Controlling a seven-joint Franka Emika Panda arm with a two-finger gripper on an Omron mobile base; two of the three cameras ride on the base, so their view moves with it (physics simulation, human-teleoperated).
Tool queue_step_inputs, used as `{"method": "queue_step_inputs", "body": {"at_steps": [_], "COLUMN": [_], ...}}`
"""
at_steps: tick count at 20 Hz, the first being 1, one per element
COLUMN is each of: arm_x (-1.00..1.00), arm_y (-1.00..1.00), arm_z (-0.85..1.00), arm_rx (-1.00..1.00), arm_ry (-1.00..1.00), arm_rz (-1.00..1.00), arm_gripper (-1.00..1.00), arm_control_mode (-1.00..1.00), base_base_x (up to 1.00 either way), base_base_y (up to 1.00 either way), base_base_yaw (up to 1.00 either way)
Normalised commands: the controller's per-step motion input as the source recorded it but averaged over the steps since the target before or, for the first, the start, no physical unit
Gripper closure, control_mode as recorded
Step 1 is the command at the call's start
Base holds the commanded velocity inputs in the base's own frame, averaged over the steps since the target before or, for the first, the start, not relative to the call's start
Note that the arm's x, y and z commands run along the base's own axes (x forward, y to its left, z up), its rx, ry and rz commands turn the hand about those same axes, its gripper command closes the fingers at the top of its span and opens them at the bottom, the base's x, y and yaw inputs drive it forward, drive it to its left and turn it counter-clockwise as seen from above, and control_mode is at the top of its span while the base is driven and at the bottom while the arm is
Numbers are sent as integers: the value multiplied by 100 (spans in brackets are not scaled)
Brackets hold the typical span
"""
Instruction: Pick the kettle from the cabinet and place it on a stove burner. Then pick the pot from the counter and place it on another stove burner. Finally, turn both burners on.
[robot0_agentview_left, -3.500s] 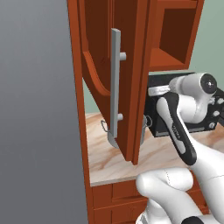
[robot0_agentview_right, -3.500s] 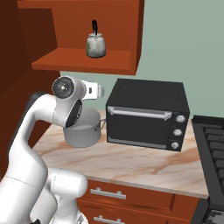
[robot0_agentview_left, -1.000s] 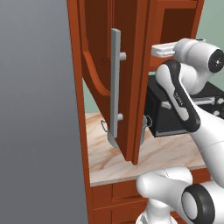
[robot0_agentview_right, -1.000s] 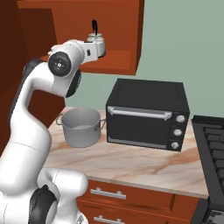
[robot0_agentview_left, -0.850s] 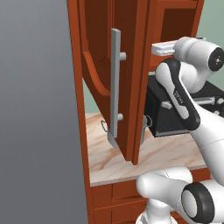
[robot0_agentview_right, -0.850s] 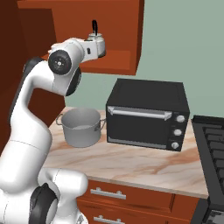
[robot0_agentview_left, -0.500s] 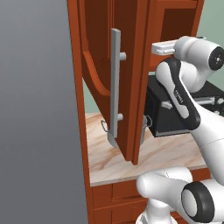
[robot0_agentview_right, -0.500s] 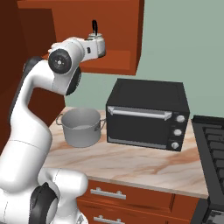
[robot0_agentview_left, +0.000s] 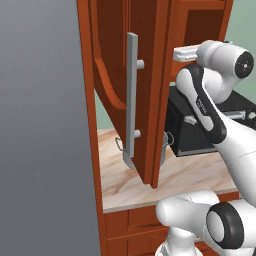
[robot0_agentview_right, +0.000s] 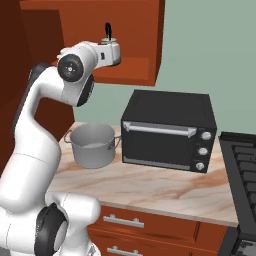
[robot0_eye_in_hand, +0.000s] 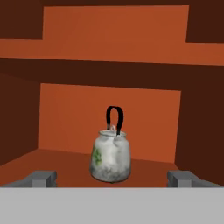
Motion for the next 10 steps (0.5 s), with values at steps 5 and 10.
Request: {"method": "queue_step_inputs", "body": {"at_steps": [5,10], "arm_x": [22,28], "arm_y": [0,0], "arm_z": [0,4], "arm_rx": [0,0], "arm_ry": [0,0], "arm_rz": [0,0], "arm_gripper": [-100,-100], "arm_control_mode": [-100,-100], "base_base_x": [0,0], "base_base_y": [0,0], "base_base_yaw": [0,0]}}
